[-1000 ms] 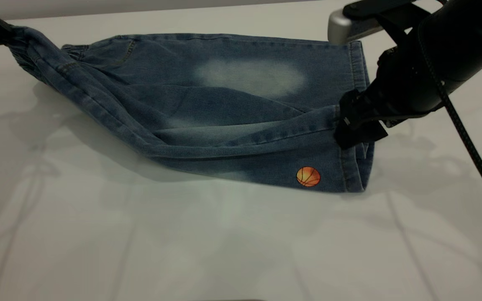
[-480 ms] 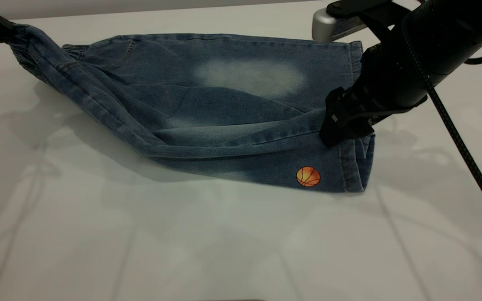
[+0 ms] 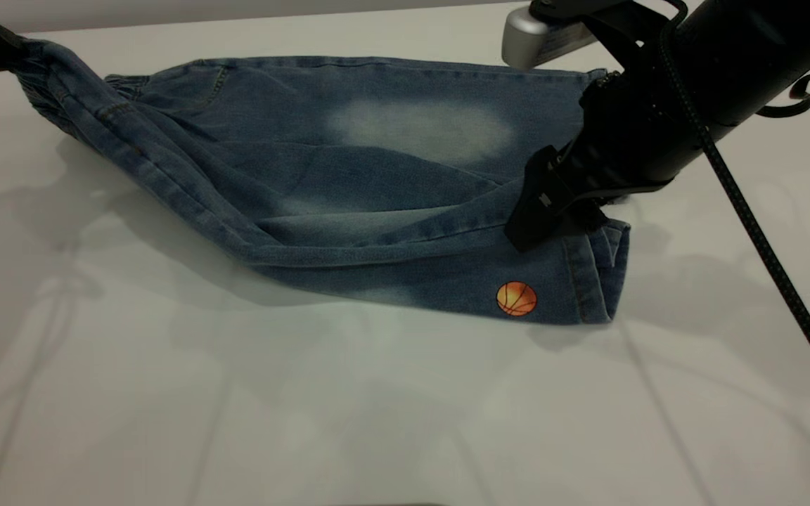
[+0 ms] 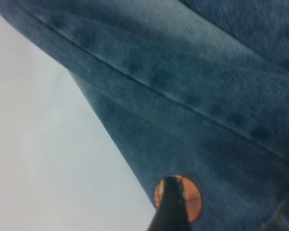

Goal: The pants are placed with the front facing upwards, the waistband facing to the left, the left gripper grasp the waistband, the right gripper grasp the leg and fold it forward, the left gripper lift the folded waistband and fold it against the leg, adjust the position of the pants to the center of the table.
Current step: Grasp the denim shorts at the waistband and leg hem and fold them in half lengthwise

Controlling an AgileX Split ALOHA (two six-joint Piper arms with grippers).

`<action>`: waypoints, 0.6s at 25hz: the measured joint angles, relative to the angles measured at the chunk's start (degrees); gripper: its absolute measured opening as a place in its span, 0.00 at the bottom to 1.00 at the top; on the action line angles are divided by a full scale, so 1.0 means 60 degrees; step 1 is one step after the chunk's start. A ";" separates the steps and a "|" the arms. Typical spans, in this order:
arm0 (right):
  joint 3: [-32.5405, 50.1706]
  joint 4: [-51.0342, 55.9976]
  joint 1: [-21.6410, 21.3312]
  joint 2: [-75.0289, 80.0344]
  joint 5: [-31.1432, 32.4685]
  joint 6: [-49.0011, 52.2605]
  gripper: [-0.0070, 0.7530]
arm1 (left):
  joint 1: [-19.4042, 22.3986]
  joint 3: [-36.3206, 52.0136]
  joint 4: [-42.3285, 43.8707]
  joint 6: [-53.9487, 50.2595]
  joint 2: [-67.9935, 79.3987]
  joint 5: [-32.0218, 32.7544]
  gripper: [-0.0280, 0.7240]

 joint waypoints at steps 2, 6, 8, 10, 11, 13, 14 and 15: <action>0.0000 0.0335 0.0000 0.0022 0.0116 -0.0321 0.70 | 0.0000 0.0000 0.0000 0.0000 0.0000 0.0000 0.10; 0.0000 0.0578 0.0000 0.0361 -0.0072 -0.0443 0.70 | 0.0000 0.0000 0.0000 0.0000 0.0000 -0.0006 0.10; 0.0000 0.0606 0.0000 0.0702 -0.0256 -0.0443 0.70 | 0.0000 0.0000 0.0017 0.0000 0.0000 -0.0010 0.10; 0.0000 0.0740 0.0000 0.0941 -0.0276 -0.0452 0.70 | 0.0000 0.0000 0.0021 0.0000 0.0000 -0.0018 0.10; 0.0000 0.0867 0.0000 0.0992 -0.0276 -0.0466 0.70 | 0.0000 0.0000 0.0029 0.0000 0.0000 -0.0018 0.10; -0.0024 0.1048 0.0000 0.1002 -0.0295 -0.0559 0.70 | 0.0000 0.0000 0.0029 0.0000 0.0000 -0.0018 0.10; -0.0090 0.1112 0.0000 0.1002 -0.0315 -0.0620 0.70 | 0.0000 0.0000 0.0029 0.0000 0.0000 -0.0018 0.10; -0.0167 0.1162 0.0000 0.1002 -0.0370 -0.0710 0.70 | 0.0000 0.0000 0.0029 0.0000 0.0000 -0.0018 0.10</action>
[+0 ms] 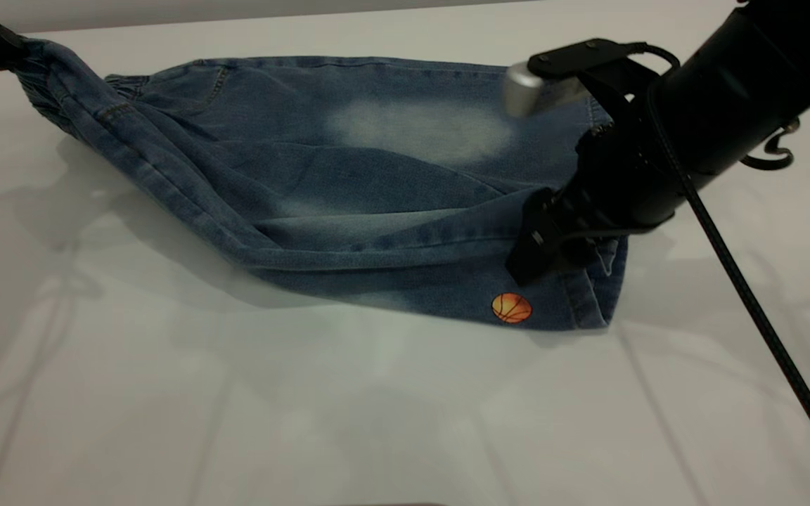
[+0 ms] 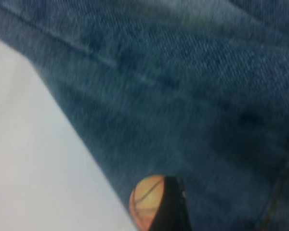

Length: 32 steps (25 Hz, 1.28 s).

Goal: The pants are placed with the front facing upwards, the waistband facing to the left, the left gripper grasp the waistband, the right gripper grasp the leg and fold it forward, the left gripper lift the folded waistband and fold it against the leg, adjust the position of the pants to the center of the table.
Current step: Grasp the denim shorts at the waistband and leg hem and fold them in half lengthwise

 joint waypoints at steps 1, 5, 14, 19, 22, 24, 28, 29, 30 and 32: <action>-0.0064 0.0084 0.0000 0.0000 -0.0066 -0.0073 0.70 | 0.0000 0.0000 0.0000 0.0000 0.0000 0.0000 0.10; -0.0388 0.0232 0.0000 0.0000 -0.0221 -0.0191 0.70 | 0.0000 0.0000 0.0004 0.0000 0.0000 -0.0009 0.10; -0.0480 0.0392 0.0000 0.0000 0.1056 -0.0228 0.44 | 0.0000 0.0000 0.0023 0.0000 0.0000 -0.0004 0.10; -0.0480 0.0507 0.0000 0.0000 0.0663 -0.0200 0.08 | 0.0000 0.0000 0.0023 0.0000 0.0000 -0.0011 0.10; -0.0480 0.0766 -0.0020 0.0000 0.0354 -0.0153 0.04 | 0.0000 0.0000 0.0023 0.0000 0.0000 -0.0082 0.10; -0.0480 0.0846 -0.0124 -0.0126 0.0524 -0.0005 0.04 | 0.0000 0.0000 0.0023 -0.0011 0.0000 -0.0269 0.10; -0.0480 0.0863 -0.0656 -0.0921 0.1611 0.0508 0.04 | 0.0000 0.0000 0.0023 -0.0228 0.0000 -0.0763 0.10; -0.0480 0.0863 -0.0806 -0.1167 0.1896 0.0633 0.04 | 0.0000 0.0000 0.0023 -0.0351 0.0000 -0.0869 0.10; -0.0480 0.0863 -0.0988 -0.1408 0.2090 0.0754 0.04 | 0.0000 0.0000 0.0023 -0.0432 0.0000 -0.0965 0.10; -0.0480 0.0863 -0.1316 -0.1784 0.2325 0.0910 0.04 | 0.0000 0.0000 0.0014 -0.0680 0.0000 -0.1109 0.10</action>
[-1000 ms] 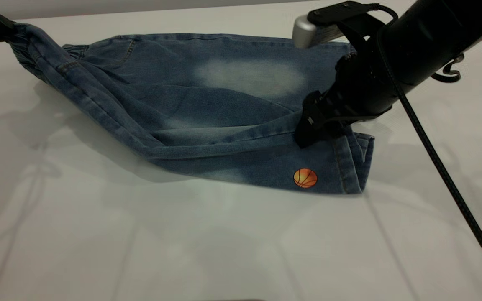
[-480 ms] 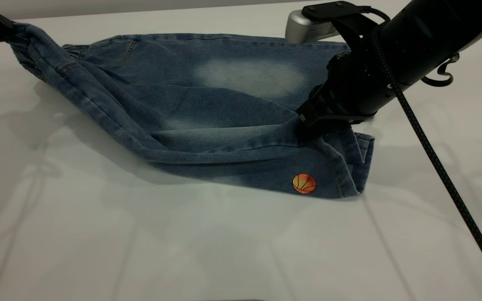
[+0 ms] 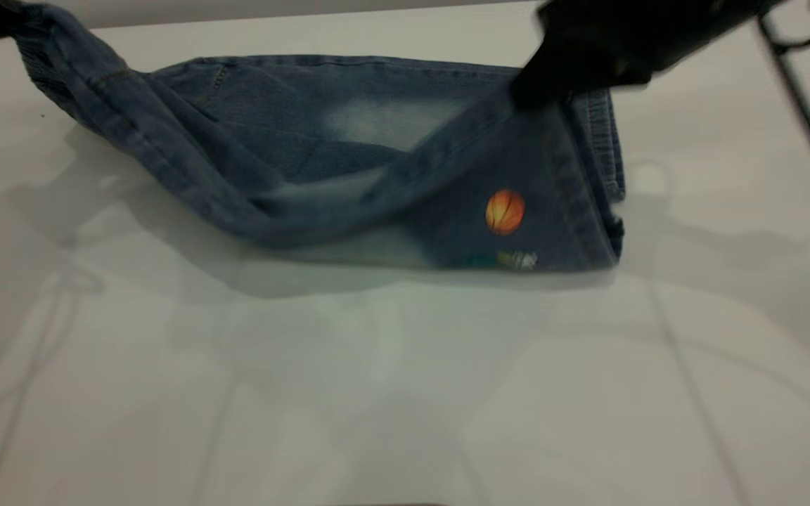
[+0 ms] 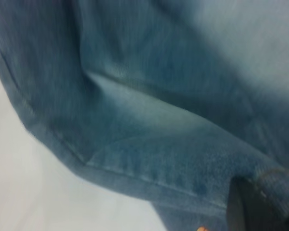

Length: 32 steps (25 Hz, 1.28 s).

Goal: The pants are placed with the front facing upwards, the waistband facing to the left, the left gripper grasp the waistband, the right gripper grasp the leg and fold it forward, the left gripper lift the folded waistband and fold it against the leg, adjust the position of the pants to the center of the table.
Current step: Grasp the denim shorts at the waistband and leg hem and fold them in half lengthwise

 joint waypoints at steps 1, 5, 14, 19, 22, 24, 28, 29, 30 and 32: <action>0.0000 0.0000 -0.0178 -0.0152 0.0035 0.0060 0.04 | 0.0000 0.0000 -0.0010 -0.0126 0.0000 -0.0084 0.10; 0.0000 0.0433 -0.0868 -0.0329 0.0064 0.0114 0.04 | 0.0000 0.0000 -0.0335 -0.0603 0.0000 -0.0256 0.10; -0.0033 0.2492 -0.1434 -0.0320 -0.0111 -0.0963 0.04 | 0.0000 0.0000 -0.1957 -0.1040 0.0656 -0.1163 0.10; -0.0423 0.2568 -0.1434 -0.0077 -0.0250 -0.1262 0.04 | 0.0000 -0.0010 -0.2709 -0.1397 0.1537 -0.2228 0.10; -0.0835 0.2568 -0.1434 0.0171 -0.0262 -0.1520 0.04 | 0.0000 -0.0202 -0.2733 -0.1569 0.2054 -0.3018 0.10; -0.1127 0.2568 -0.1434 0.0344 -0.0262 -0.1615 0.04 | 0.0000 -0.0483 -0.2595 -0.1631 0.2356 -0.3317 0.10; -0.1743 0.2568 -0.1434 0.0873 -0.0366 -0.1924 0.04 | 0.0000 -0.1078 -0.2348 -0.1851 0.2867 -0.3466 0.10; -0.1915 0.2568 -0.1434 0.1006 -0.0459 -0.1997 0.04 | 0.0000 -0.1262 -0.2344 -0.1859 0.2993 -0.3466 0.10; -0.2053 0.2568 -0.1434 0.1142 -0.0529 -0.2080 0.04 | 0.0000 -0.1448 -0.2324 -0.1859 0.3125 -0.3466 0.10; -0.2400 0.2575 -0.1434 0.1403 -0.0640 -0.2266 0.04 | 0.0000 -0.1790 -0.2252 -0.1859 0.3342 -0.3466 0.10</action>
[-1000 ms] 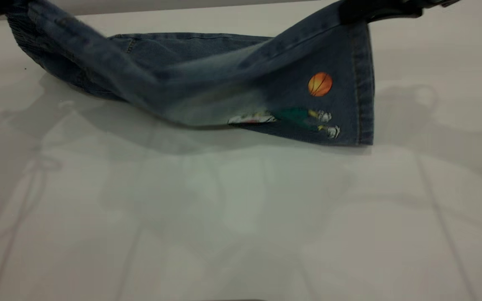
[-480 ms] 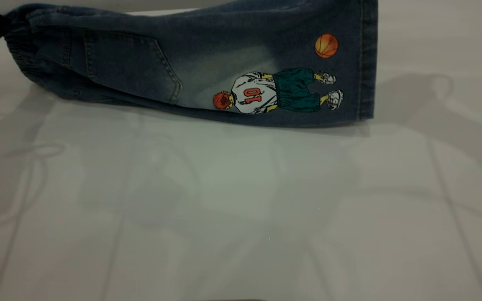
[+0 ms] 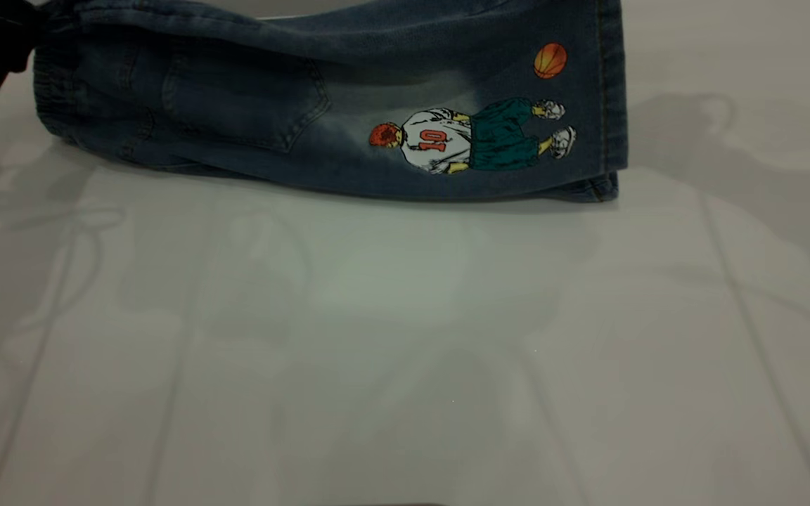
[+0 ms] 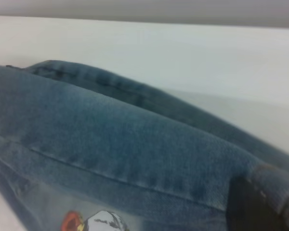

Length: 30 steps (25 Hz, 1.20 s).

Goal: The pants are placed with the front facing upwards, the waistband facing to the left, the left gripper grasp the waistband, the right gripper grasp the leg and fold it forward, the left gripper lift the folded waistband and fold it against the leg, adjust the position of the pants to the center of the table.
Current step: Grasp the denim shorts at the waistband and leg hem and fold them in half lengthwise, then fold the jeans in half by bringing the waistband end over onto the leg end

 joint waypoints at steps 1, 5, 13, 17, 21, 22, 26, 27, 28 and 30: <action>-0.0156 0.0000 0.0000 0.0150 -0.0048 -0.0097 0.04 | 0.0000 -0.0181 0.0081 0.0000 0.0120 -0.0011 0.10; -0.0515 0.0019 0.0000 0.0661 -0.0193 -0.0426 0.05 | 0.0000 -0.0797 0.0468 0.0122 0.0604 -0.0065 0.10; -0.0562 0.0035 0.0000 0.0867 -0.0611 -0.0481 0.31 | 0.0000 -0.1098 0.0766 0.1026 0.1118 -0.0477 0.20; -0.0574 0.0035 0.0000 0.0867 -0.0611 -0.0328 0.58 | 0.0000 -0.1147 0.0783 0.1208 0.1260 -0.1168 0.38; -0.0573 0.0035 0.0000 0.0867 -0.0611 0.0135 0.75 | 0.0000 -0.1147 0.1443 0.1199 0.1291 -0.1336 0.60; -0.0573 0.0035 0.0000 0.0867 -0.0577 0.0189 0.77 | 0.0000 -0.1147 0.1704 0.1199 0.1291 -0.1375 0.64; -0.0573 0.0024 0.0000 0.0867 -0.0179 0.0276 0.78 | 0.0000 -0.1158 0.3284 0.1191 0.1291 -0.1373 0.74; -0.0573 0.0024 0.0000 0.0867 -0.0048 0.0276 0.78 | 0.0000 -0.1158 0.3678 0.1191 0.1254 -0.1277 0.74; -0.0573 -0.0025 0.0000 0.0867 0.0101 0.0276 0.78 | 0.0000 -0.1160 0.4150 0.1191 0.1188 -0.1073 0.75; -0.0573 -0.0145 0.0000 0.0867 0.0298 0.0306 0.78 | 0.0000 -0.1203 0.4911 0.1191 0.1000 -0.0252 0.75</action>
